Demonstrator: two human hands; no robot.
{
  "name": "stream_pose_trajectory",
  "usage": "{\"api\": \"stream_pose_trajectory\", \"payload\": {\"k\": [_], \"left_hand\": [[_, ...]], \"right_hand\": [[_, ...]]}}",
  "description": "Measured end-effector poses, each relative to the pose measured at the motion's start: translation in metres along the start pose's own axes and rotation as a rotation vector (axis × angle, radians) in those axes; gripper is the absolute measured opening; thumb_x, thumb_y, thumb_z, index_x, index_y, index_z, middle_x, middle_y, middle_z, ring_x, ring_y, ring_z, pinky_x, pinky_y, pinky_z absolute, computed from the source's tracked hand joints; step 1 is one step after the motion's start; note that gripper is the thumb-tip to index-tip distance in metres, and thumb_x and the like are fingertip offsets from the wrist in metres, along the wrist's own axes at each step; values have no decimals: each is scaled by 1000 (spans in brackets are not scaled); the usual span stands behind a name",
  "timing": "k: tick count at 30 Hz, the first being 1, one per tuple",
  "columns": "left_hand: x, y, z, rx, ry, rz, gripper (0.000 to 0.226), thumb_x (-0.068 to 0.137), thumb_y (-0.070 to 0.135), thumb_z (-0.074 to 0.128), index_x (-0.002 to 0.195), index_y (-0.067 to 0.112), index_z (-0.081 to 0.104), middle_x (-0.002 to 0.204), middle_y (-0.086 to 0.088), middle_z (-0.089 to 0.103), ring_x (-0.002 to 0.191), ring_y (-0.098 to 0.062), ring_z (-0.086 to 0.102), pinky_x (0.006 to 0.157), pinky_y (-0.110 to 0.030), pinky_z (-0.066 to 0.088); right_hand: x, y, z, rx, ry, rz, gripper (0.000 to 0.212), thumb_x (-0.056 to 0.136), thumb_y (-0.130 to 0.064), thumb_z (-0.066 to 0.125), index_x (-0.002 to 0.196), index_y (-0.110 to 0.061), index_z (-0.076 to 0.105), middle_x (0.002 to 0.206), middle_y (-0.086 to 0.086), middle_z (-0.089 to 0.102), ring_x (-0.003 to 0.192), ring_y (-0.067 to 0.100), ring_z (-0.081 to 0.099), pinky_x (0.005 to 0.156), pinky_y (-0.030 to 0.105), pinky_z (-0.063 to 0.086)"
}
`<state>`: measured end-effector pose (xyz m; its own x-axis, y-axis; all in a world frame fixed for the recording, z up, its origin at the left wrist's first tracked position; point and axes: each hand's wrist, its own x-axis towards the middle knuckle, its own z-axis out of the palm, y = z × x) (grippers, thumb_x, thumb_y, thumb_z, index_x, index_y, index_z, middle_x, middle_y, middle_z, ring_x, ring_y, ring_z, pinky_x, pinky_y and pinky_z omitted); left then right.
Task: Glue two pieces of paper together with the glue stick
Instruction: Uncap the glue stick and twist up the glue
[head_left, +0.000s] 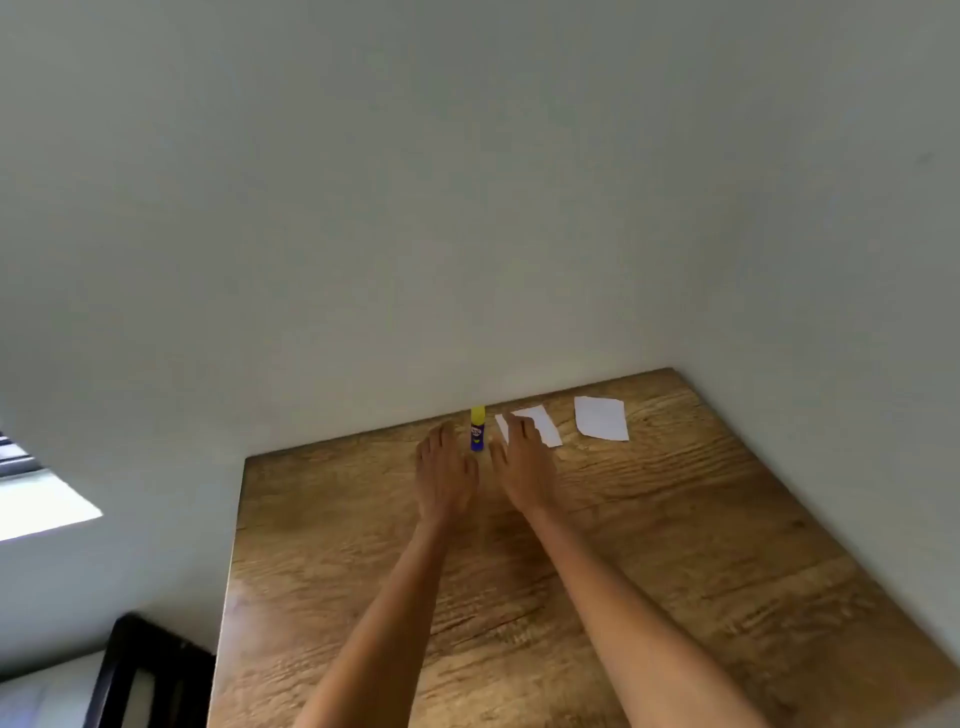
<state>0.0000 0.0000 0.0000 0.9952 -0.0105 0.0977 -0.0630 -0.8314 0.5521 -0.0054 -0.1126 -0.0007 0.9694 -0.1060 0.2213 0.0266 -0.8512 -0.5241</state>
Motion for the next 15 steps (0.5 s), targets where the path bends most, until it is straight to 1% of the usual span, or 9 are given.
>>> {"api": "stream_pose_trajectory", "payload": {"k": [2,5,7,10,11,12,13,14,15], "left_hand": [[11,0,5,-108,-29,-54,53,87,10,46,138,3,34,144,-16,39,134,-30,33,112,-42,26],[25,1,13,-160,-36,-29,45,89,12,48,132,3,43,140,-18,44,129,-32,39,107,-41,32],[33,-1,20,-205,17,17,41,88,10,51,129,5,48,134,-17,50,123,-31,44,101,-37,36],[39,2,27,-331,117,41,38,87,3,53,124,6,53,122,-15,59,113,-30,51,94,-31,37],[40,3,28,-369,132,33,32,88,3,53,119,6,56,117,-14,62,107,-29,54,94,-32,39],[41,4,30,-399,153,26,26,89,2,52,113,7,59,110,-13,65,99,-27,56,95,-37,42],[42,5,32,-417,160,8,23,89,2,50,109,7,61,104,-13,67,93,-25,57,98,-43,41],[43,6,34,-422,160,-18,22,90,1,49,107,6,62,100,-13,69,91,-26,59,103,-45,36],[42,7,33,-436,153,-43,22,91,2,48,106,6,63,98,-13,71,90,-27,61,107,-42,30]], "right_hand": [[13,-1,5,125,10,65,46,95,-31,48,135,-11,40,132,10,50,116,26,53,88,39,49],[27,-1,12,216,13,118,50,92,-42,51,133,-16,43,130,5,51,113,20,55,84,34,49],[33,0,19,255,35,113,46,90,-45,54,127,-18,48,125,1,55,110,17,56,82,29,49],[39,4,27,248,80,96,37,89,-47,54,112,-18,56,106,-1,64,96,14,61,74,26,52],[39,4,27,247,92,88,35,89,-46,55,109,-18,58,101,-1,65,92,13,61,72,25,52],[39,4,29,243,112,72,33,88,-45,56,106,-18,59,98,-1,66,88,12,62,69,23,52],[39,4,30,249,130,57,31,87,-44,58,104,-18,60,95,-1,66,85,12,61,66,21,50],[38,4,29,259,158,42,30,87,-43,59,102,-17,61,94,-1,66,83,11,61,65,18,48],[38,3,28,282,183,39,29,87,-42,60,101,-17,62,93,-1,67,82,11,61,65,18,47]]}}
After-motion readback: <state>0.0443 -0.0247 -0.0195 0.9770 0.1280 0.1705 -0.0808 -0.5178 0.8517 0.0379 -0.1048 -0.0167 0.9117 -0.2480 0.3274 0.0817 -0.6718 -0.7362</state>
